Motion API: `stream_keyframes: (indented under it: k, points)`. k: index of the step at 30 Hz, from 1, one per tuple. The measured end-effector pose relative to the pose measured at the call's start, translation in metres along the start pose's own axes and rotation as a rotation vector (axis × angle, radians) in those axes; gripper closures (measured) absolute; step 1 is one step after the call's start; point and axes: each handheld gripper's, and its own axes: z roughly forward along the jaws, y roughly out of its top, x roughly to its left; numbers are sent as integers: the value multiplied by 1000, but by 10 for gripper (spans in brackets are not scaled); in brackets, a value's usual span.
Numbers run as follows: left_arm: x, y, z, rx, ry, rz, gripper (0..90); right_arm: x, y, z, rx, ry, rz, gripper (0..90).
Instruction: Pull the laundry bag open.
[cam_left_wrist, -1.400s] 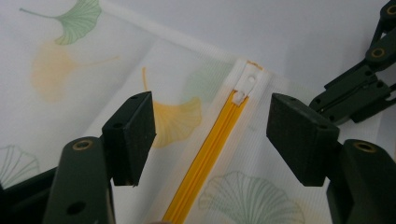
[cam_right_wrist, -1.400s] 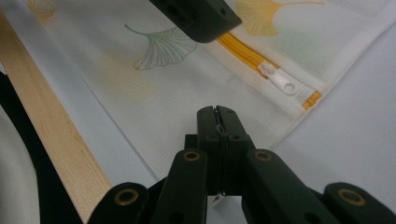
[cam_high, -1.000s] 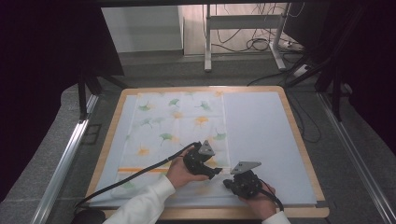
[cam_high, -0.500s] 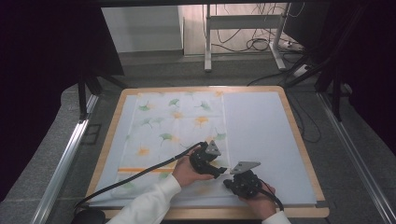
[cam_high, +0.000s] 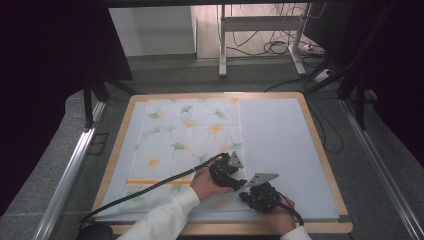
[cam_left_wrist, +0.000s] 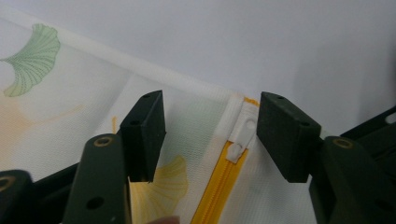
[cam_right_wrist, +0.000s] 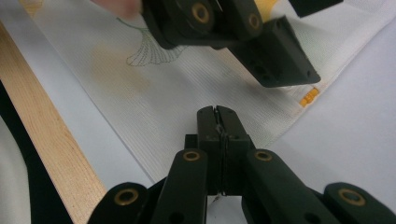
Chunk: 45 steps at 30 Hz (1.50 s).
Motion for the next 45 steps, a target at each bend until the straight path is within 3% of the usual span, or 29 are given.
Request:
stream_keyframes:
  k: [4, 13, 17, 24, 26, 34, 45]
  points:
    - [0, 0, 2, -7, -7, -11, 473, 0, 0, 0, 0, -1, -3, 884]
    - [-3, -2, 1, 1, -23, 15, 576, 0, 0, 0, 0, 0, -6, 884]
    - [-2, -3, 2, -2, -62, -7, 686, 0, 0, 0, 0, -2, -7, 884]
    - [1, -2, 2, 7, -74, -15, 740, 0, 0, 0, 1, 1, -3, 882]
    - [2, -2, 1, -7, -66, -43, 787, 0, 0, 0, -1, -1, -8, 882]
    - [1, -2, 2, -10, -76, -54, 822, 0, 0, 0, 0, 0, -9, 881]
    - [1, -1, 1, 9, -96, -32, 840, 0, 1, 1, 0, 1, -7, 875]
